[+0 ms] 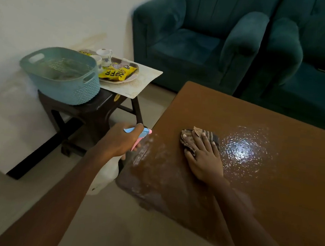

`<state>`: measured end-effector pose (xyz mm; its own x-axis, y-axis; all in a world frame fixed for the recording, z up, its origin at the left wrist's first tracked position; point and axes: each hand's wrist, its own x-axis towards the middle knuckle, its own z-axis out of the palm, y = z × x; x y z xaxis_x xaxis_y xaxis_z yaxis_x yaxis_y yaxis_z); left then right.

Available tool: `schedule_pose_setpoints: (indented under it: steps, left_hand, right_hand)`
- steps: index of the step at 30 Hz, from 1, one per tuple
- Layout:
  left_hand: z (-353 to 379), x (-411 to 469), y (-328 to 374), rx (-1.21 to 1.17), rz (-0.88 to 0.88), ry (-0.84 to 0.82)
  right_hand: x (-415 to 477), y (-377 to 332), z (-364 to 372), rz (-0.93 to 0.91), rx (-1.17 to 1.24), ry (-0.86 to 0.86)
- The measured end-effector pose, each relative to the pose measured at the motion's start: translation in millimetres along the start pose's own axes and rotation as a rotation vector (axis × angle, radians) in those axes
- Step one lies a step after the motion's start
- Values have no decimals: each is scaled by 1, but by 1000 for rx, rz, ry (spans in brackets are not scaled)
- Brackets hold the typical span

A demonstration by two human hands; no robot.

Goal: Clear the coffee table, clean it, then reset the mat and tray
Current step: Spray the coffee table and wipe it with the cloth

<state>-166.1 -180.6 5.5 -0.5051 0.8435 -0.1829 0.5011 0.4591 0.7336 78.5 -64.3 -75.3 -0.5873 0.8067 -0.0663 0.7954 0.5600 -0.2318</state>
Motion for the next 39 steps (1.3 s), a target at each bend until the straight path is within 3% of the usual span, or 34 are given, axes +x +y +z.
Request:
schedule_pose_setpoints:
  steps: [8, 22, 39]
  left_hand:
    - [-3, -22, -5, 5, -114, -26]
    - [-28, -18, -29, -37, 23, -79]
    - [-29, -9, -30, -43, -7, -121]
  right_hand:
    - [-1, 3, -1, -5, 2, -15]
    - [1, -13, 2, 116, 9, -23]
    - [1, -19, 4, 151, 3, -8]
